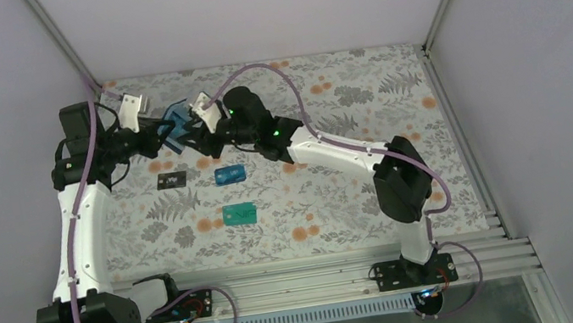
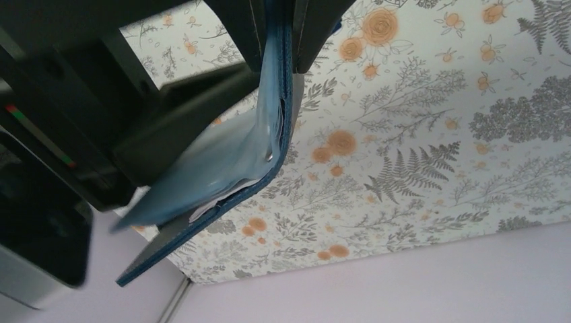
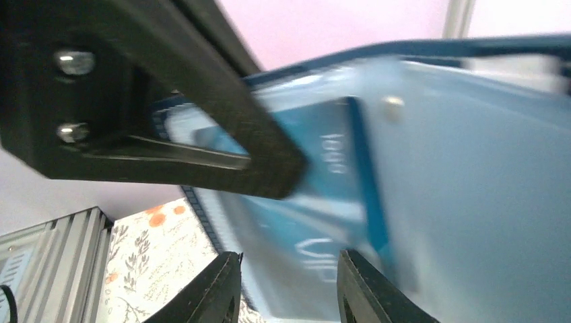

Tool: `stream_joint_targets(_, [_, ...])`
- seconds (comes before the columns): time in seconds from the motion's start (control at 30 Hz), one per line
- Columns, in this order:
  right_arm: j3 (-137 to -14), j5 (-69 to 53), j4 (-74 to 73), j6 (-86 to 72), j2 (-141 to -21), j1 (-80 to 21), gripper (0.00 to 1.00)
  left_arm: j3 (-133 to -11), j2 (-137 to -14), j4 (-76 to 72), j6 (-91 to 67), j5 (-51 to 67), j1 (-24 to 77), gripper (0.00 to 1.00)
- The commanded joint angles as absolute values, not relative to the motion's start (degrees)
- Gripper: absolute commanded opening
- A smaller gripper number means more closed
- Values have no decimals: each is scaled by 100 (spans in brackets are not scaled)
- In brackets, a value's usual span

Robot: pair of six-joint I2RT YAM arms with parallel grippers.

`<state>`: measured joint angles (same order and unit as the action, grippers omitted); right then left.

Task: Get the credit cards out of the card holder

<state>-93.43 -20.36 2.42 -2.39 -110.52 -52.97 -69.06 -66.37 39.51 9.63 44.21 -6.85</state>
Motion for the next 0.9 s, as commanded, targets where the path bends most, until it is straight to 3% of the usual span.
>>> stream_joint_targets(0.0, [-9112, -2185, 577, -457, -10688, -4975, 39, -6902, -6550, 3942, 1043, 5010, -694, 2])
stream_joint_targets(0.43, [-8060, -4136, 696, 3, -9610, -4244, 38, -6923, -6534, 4211, 1684, 7006, -636, 2])
stream_joint_targets(0.87, [-8459, -4524, -230, 430, -9696, -4314, 20, -7088, -6520, 4635, 2224, 7580, -492, 2])
